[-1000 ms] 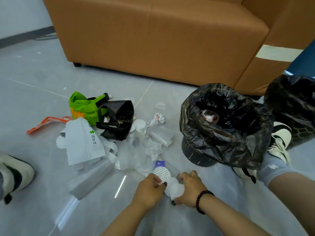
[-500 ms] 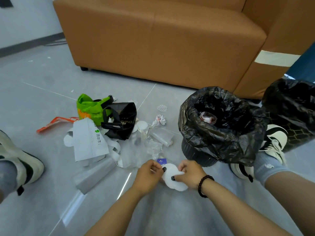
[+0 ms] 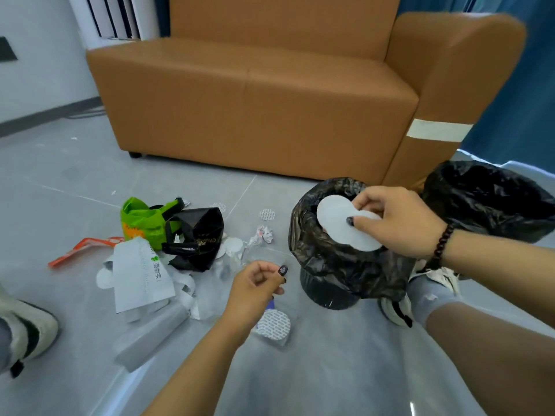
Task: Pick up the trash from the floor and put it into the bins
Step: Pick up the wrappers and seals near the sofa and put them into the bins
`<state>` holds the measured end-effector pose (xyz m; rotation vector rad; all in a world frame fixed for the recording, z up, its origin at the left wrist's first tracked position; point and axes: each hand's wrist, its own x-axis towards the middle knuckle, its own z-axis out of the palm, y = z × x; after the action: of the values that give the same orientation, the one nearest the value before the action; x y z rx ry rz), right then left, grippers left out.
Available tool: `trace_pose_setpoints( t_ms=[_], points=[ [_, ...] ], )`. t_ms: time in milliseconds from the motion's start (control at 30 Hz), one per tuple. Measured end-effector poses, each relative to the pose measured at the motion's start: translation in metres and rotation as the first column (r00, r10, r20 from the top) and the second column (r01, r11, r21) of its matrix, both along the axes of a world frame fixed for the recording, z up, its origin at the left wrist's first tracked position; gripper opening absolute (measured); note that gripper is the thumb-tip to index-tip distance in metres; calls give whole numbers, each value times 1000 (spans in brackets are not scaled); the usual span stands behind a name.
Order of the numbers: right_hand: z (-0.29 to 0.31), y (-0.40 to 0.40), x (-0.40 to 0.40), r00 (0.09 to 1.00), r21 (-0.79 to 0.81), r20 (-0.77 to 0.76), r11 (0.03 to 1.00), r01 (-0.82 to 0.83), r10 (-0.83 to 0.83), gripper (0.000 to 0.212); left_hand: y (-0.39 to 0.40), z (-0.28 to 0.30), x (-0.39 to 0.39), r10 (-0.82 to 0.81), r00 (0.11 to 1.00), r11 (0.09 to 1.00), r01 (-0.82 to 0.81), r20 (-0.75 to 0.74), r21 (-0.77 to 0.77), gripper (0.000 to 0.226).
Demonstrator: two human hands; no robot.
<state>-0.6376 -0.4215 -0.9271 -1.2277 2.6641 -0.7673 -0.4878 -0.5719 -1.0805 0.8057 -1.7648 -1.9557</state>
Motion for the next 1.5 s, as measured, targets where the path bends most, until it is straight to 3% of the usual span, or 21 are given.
trace_pose_setpoints(
  t_ms=[67,167,333,400,600,800,900,1000,1067,1267,1333,1400,1500],
  points=[
    [0,0,-23,995,-55,-42,994,93,-96,5,7,-5,-2,-6,999,1000,5,37,26,10],
    [-21,-9,-54,981,42,-119,986,162,-156,13,14,-18,-3,1,995,998,-8,100,65,9],
    [-44,-31,-71,991,260,-127,963,68,-35,15,8,-35,-4,82,986,986,-101,146,131,6],
    [-43,-34,-73,992,276,-125,960,47,-12,13,2,-40,-5,111,982,979,-134,152,151,7],
    [-29,-50,-64,985,-99,-128,990,100,-112,13,-18,-67,-1,158,958,967,-199,239,161,5],
    [-62,-78,25,979,-213,-7,957,-198,202,8,-32,-86,11,223,934,952,-270,280,141,7],
    [-117,-97,59,963,-144,188,975,-168,194,8,-39,-99,23,243,920,946,-294,308,134,6],
    [-179,-111,64,938,-54,343,995,80,-57,9,-50,-114,36,288,897,926,-350,335,140,5],
    [-216,-113,66,917,26,358,984,177,-174,12,-60,-121,43,317,879,908,-390,356,155,6],
    [-269,-98,77,969,412,199,910,53,-146,94,-69,-134,42,256,892,941,-319,374,116,2],
    [-273,-97,77,983,458,161,889,7,-91,92,-69,-140,40,246,886,949,-303,393,89,3],
    [-272,-96,72,991,465,123,885,-4,-60,77,-67,-141,38,260,873,950,-307,412,51,4],
    [-263,-96,65,970,440,226,898,-19,-90,63,-62,-139,35,274,863,950,-312,424,20,5]
  ],
)
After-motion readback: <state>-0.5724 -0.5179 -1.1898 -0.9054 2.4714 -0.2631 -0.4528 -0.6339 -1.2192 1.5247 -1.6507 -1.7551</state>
